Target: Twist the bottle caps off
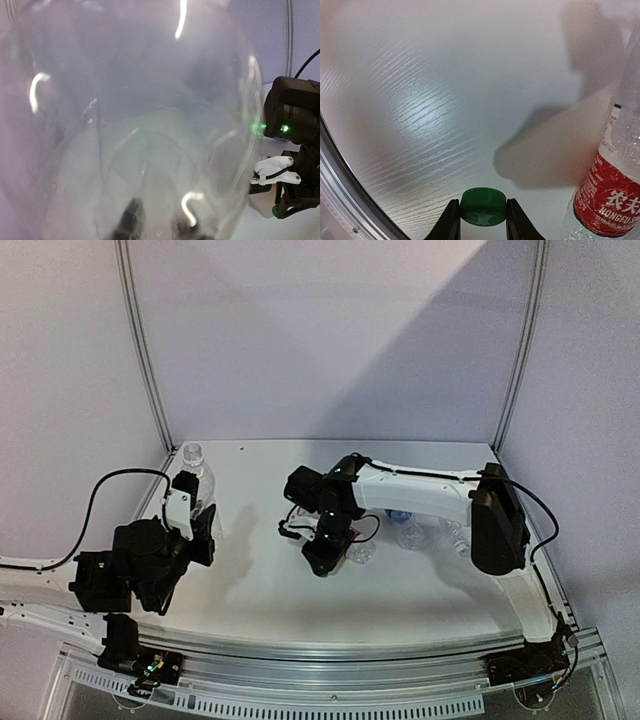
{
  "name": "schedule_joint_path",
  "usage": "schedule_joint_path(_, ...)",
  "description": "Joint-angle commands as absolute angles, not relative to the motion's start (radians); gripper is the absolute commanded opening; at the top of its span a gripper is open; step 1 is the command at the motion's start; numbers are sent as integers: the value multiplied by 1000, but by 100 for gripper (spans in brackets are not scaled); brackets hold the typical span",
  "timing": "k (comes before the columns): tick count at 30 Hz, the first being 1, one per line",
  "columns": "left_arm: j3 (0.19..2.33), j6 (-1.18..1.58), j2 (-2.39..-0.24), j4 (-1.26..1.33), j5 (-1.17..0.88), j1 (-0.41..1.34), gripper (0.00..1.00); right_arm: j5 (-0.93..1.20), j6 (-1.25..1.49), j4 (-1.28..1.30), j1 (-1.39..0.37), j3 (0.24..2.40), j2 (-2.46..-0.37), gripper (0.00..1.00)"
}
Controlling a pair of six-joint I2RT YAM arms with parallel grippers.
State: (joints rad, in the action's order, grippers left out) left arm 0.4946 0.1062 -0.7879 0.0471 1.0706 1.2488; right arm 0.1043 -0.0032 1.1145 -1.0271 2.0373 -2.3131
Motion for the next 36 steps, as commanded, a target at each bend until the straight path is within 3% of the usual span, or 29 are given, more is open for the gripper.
schedule_joint_path(1,491,120,-803,60,1087,1239,11,148,45,1164,-1034,2047,-2327,8)
schedule_joint_path(24,498,115,-838,60,1073,1239,12,88,106,1104,-1112,1898,-2306,32)
schedule_joint_path(26,498,117,-840,60,1068,1239,13,90,103,1095,-1113,1895,-2302,36)
schedule_joint_path(28,500,117,-844,60,1069,1239,14,89,103,1087,-1113,1892,-2295,50)
schedule_joint_path(36,504,110,-884,71,1048,1238,16,59,81,1085,-1112,1883,-2162,58)
